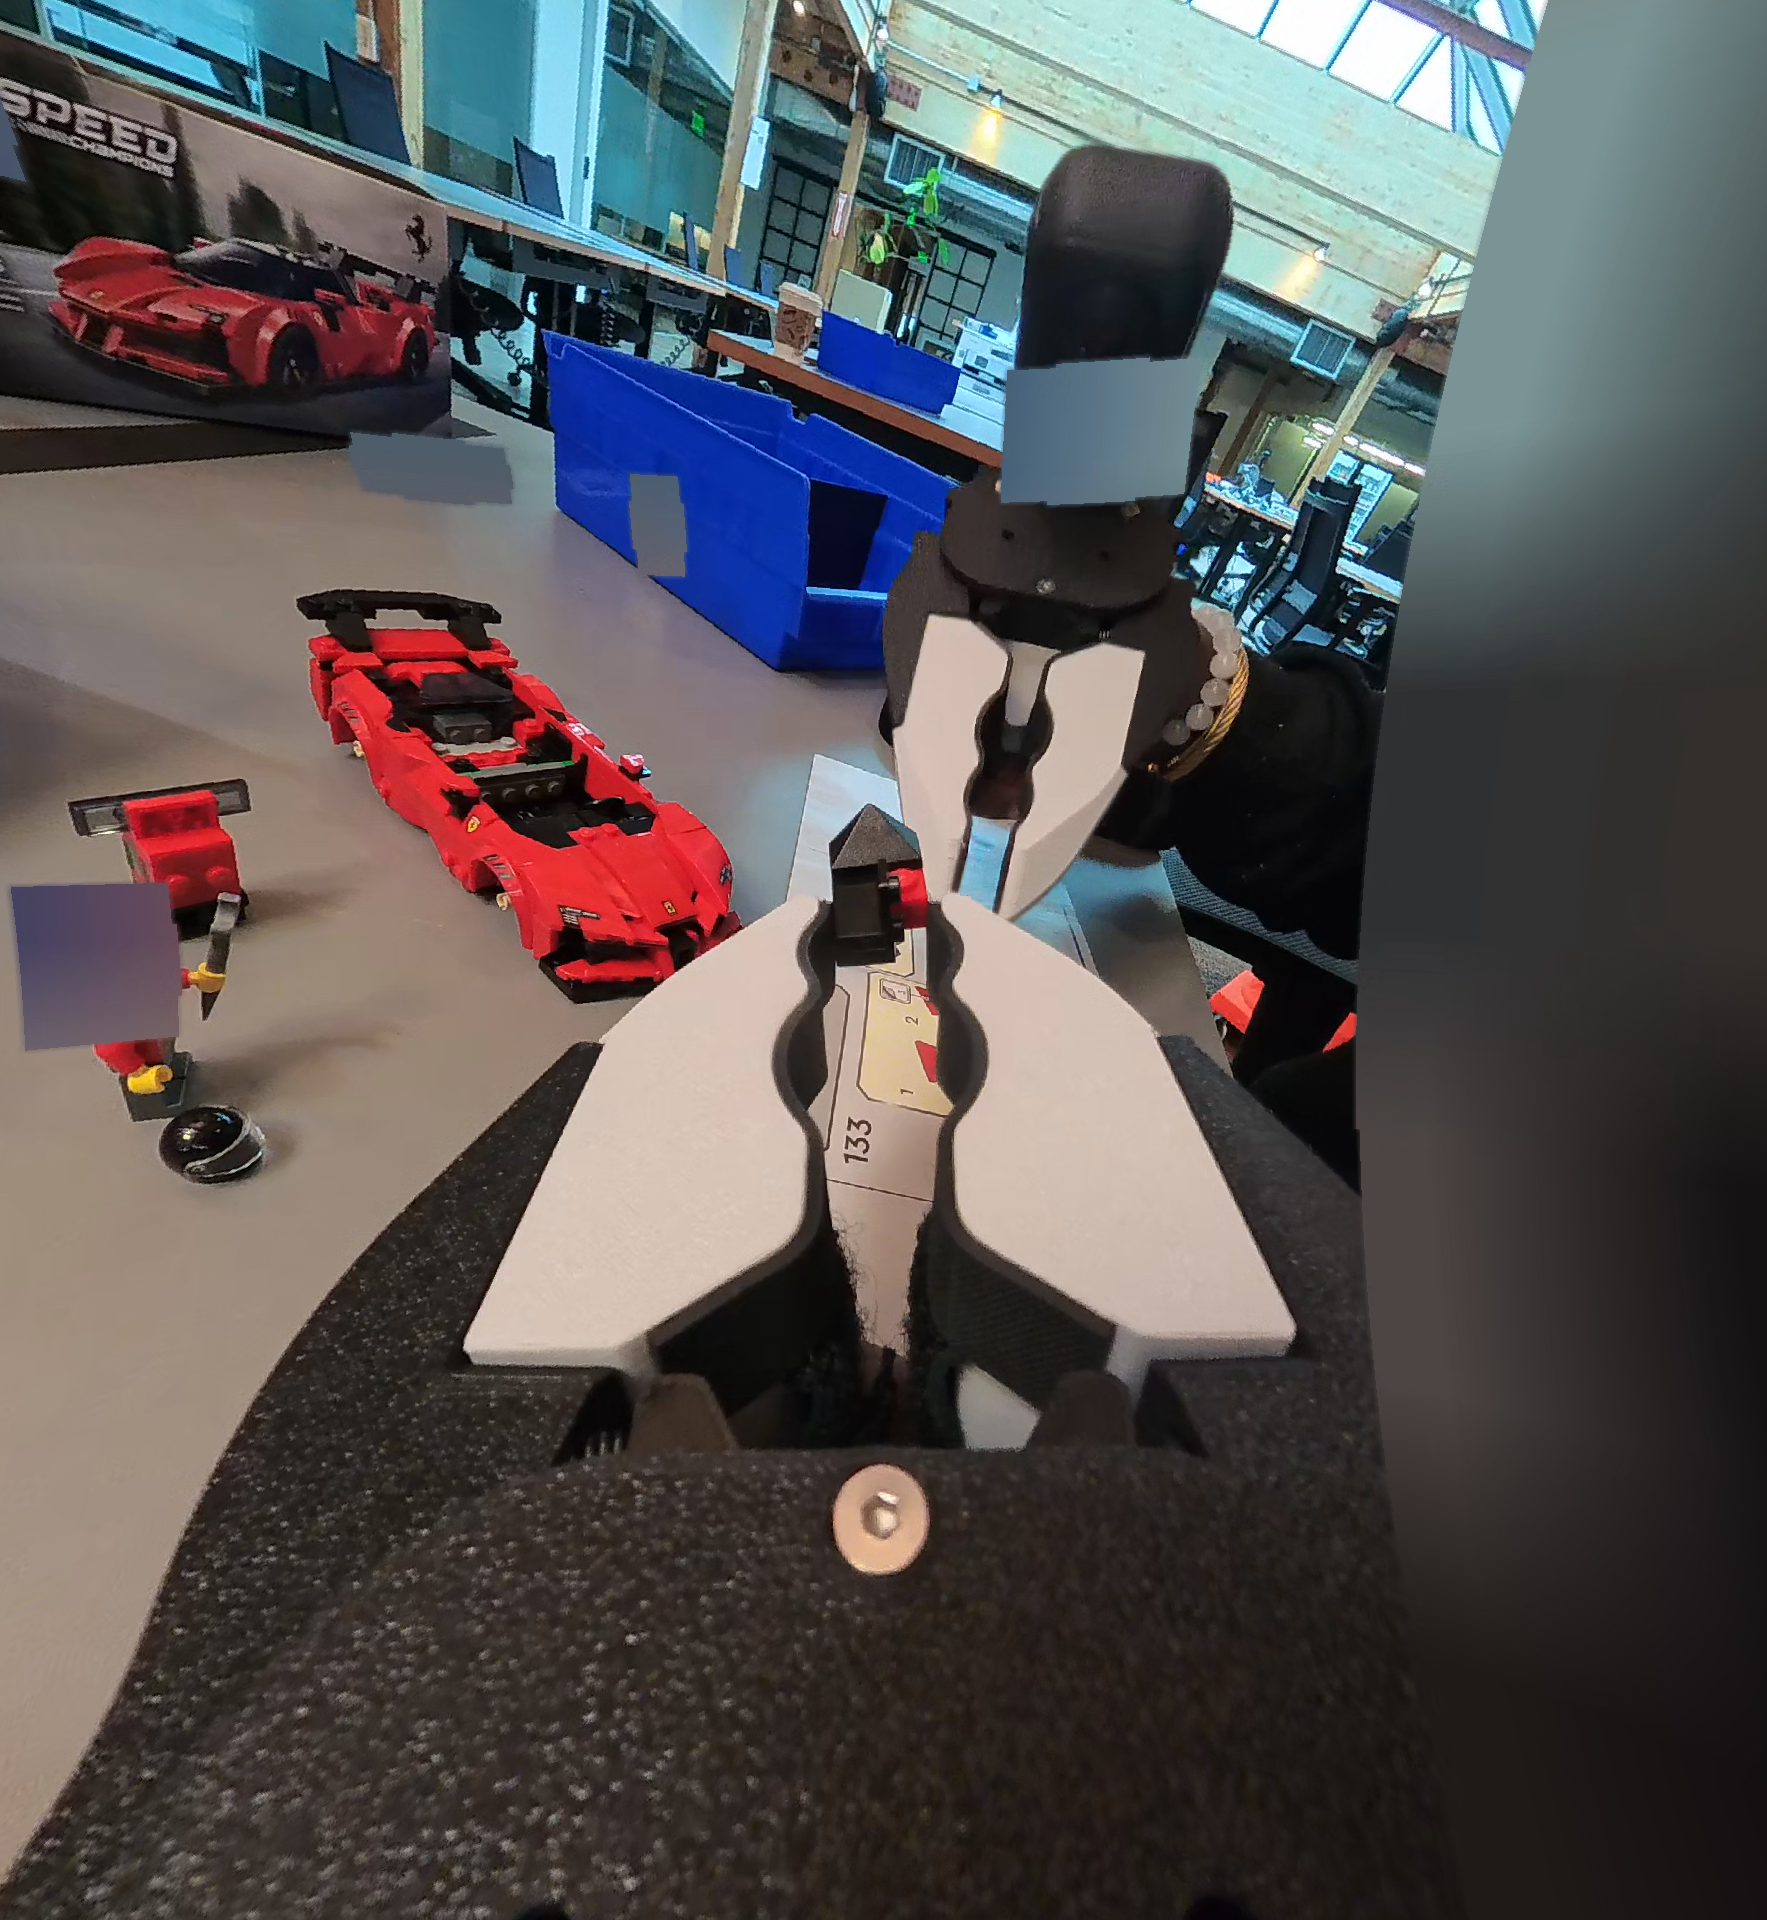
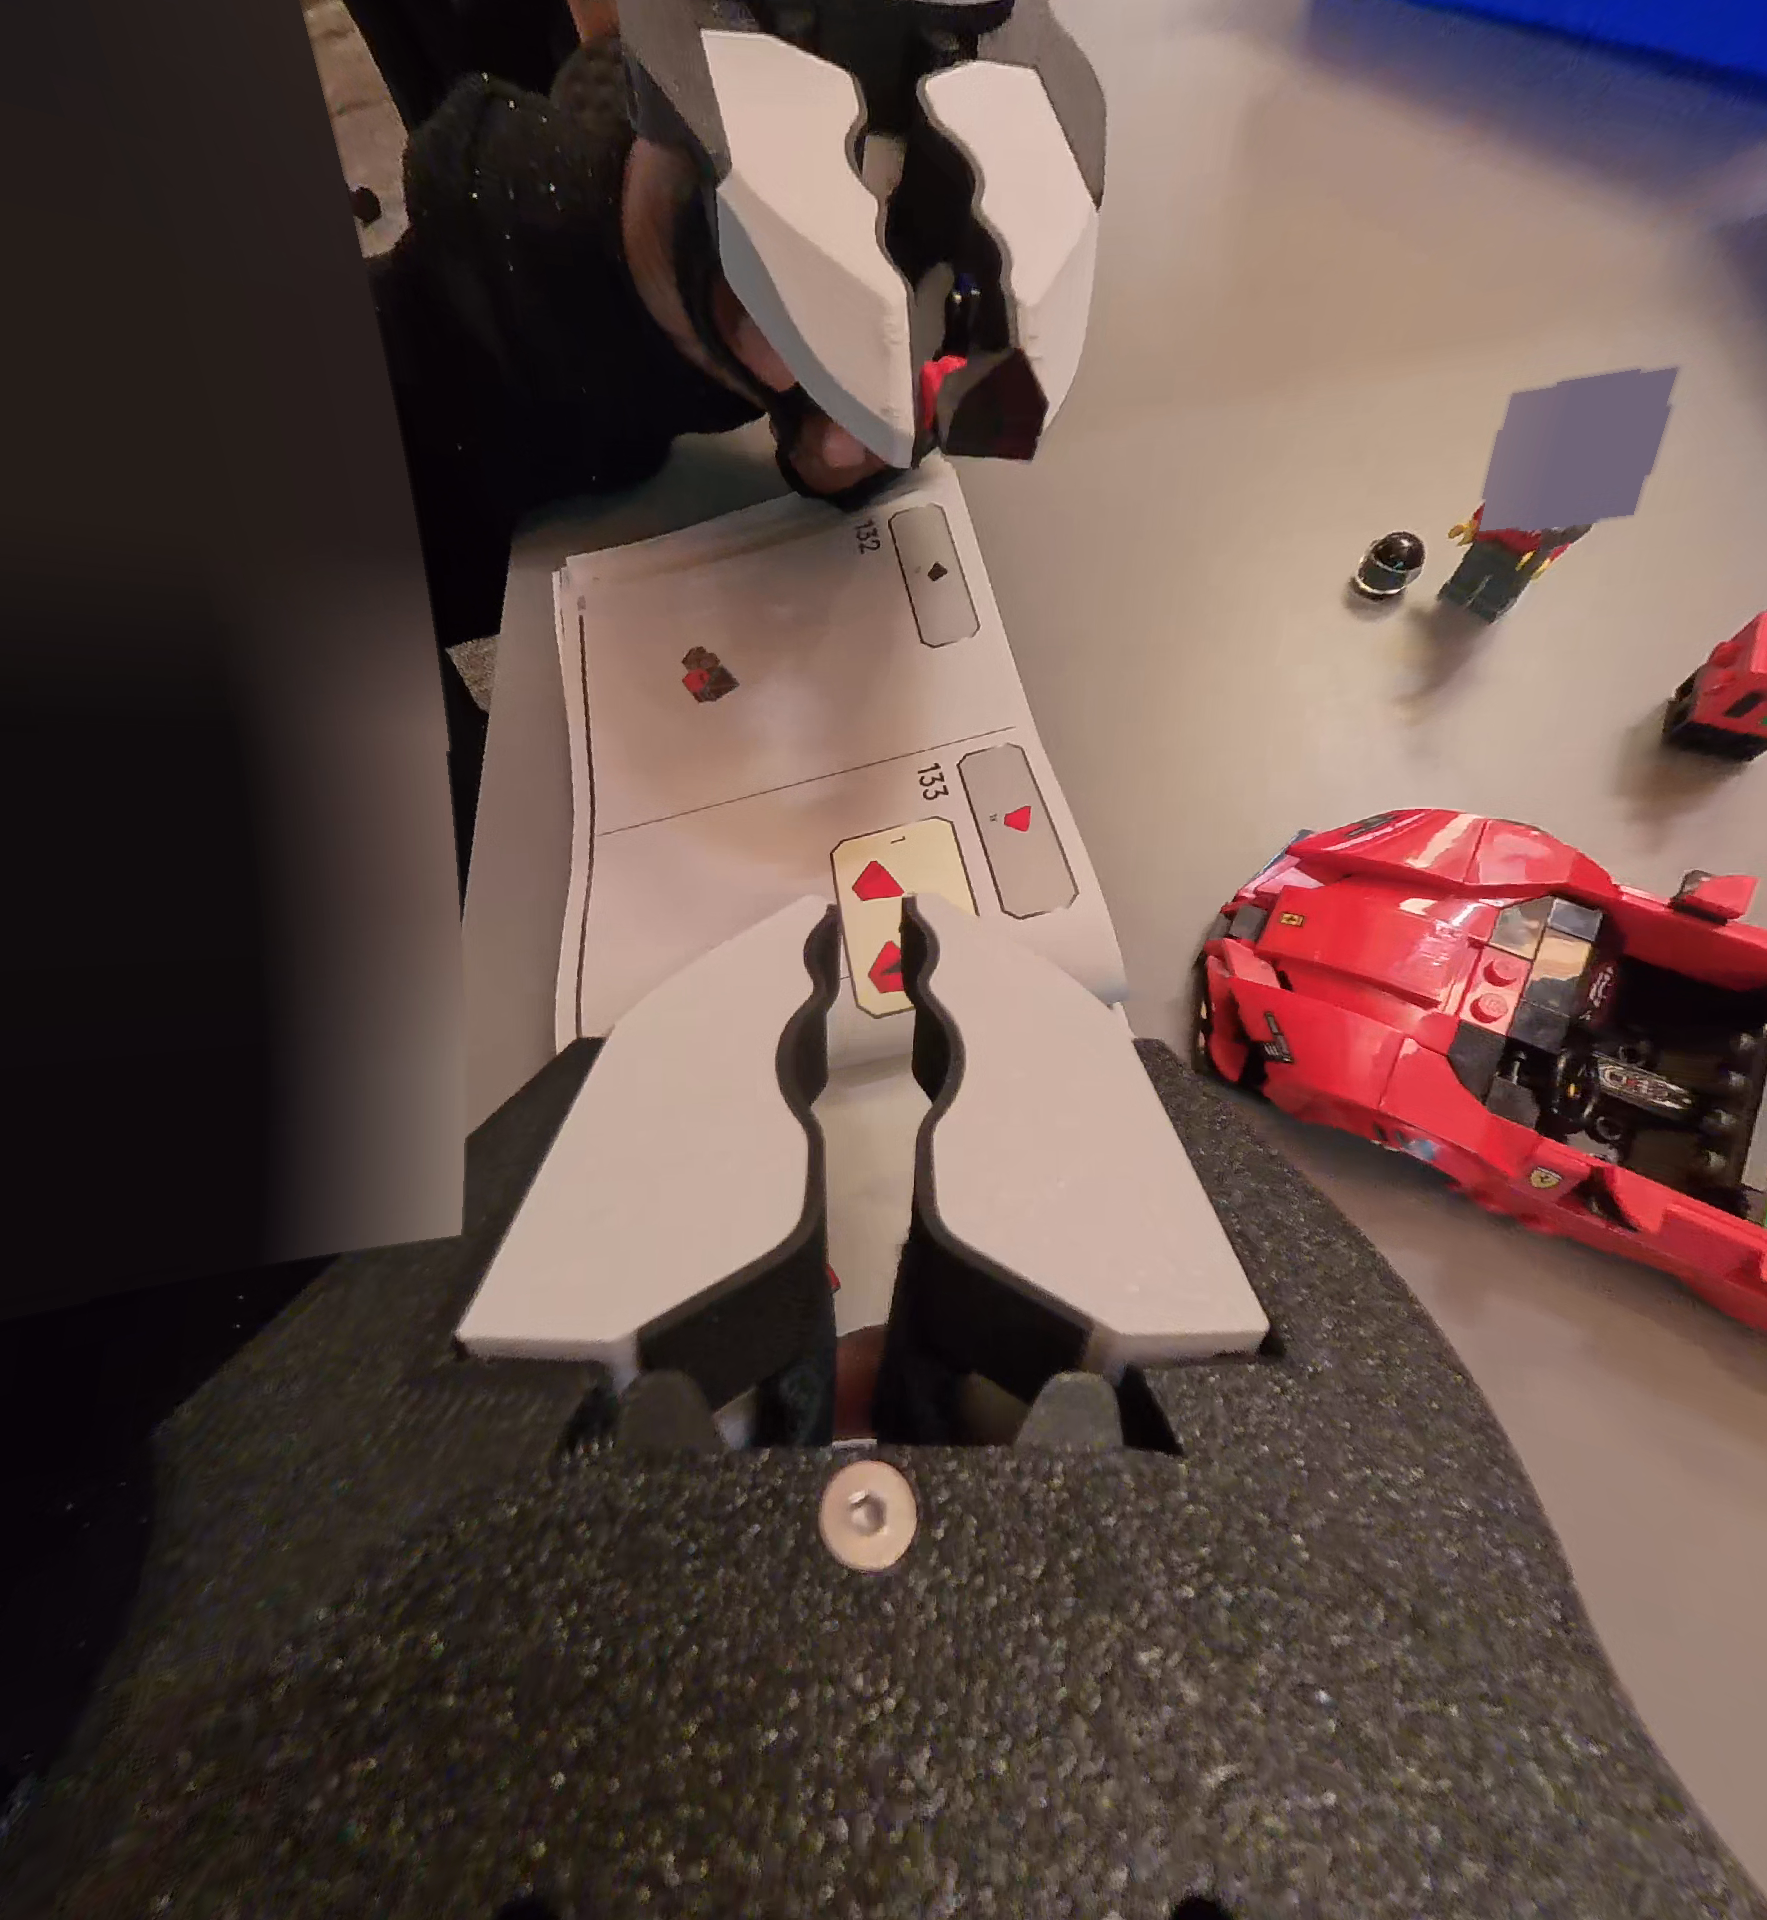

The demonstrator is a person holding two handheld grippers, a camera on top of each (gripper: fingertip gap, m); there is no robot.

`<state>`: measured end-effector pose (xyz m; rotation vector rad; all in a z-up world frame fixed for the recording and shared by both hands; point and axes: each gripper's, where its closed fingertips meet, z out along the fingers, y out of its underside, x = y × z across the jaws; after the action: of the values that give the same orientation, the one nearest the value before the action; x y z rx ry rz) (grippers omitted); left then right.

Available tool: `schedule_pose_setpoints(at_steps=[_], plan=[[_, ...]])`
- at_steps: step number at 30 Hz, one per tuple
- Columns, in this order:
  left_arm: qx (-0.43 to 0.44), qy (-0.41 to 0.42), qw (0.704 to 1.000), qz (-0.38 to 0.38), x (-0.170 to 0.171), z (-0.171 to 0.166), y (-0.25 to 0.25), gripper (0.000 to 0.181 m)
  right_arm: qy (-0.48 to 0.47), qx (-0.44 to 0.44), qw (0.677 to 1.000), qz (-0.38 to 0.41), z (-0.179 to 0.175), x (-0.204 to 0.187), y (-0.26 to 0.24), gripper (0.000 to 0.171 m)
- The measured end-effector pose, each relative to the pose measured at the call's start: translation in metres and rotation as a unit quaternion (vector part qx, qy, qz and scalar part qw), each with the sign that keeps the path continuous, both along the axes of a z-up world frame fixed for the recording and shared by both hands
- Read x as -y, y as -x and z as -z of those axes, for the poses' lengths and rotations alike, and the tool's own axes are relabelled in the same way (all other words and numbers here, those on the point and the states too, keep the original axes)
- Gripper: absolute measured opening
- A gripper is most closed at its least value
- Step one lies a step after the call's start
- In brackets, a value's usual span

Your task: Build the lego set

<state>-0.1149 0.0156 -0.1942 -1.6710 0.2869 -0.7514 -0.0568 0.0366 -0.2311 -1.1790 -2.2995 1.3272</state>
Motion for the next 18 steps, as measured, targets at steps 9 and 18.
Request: schedule_pose_setpoints(at_steps=[9,18], plan=[[-0.001,0.001,1.000,0.003,0.000,0.001,-0.001,0.016,-0.014,-0.001,1.000,-0.005,0.000,-0.001,0.001,0.011],[-0.014,0.007,1.000,0.015,0.000,0.002,-0.006,0.016,-0.005,-0.019,1.000,-0.001,-0.011,-0.004,-0.004,0.021]])
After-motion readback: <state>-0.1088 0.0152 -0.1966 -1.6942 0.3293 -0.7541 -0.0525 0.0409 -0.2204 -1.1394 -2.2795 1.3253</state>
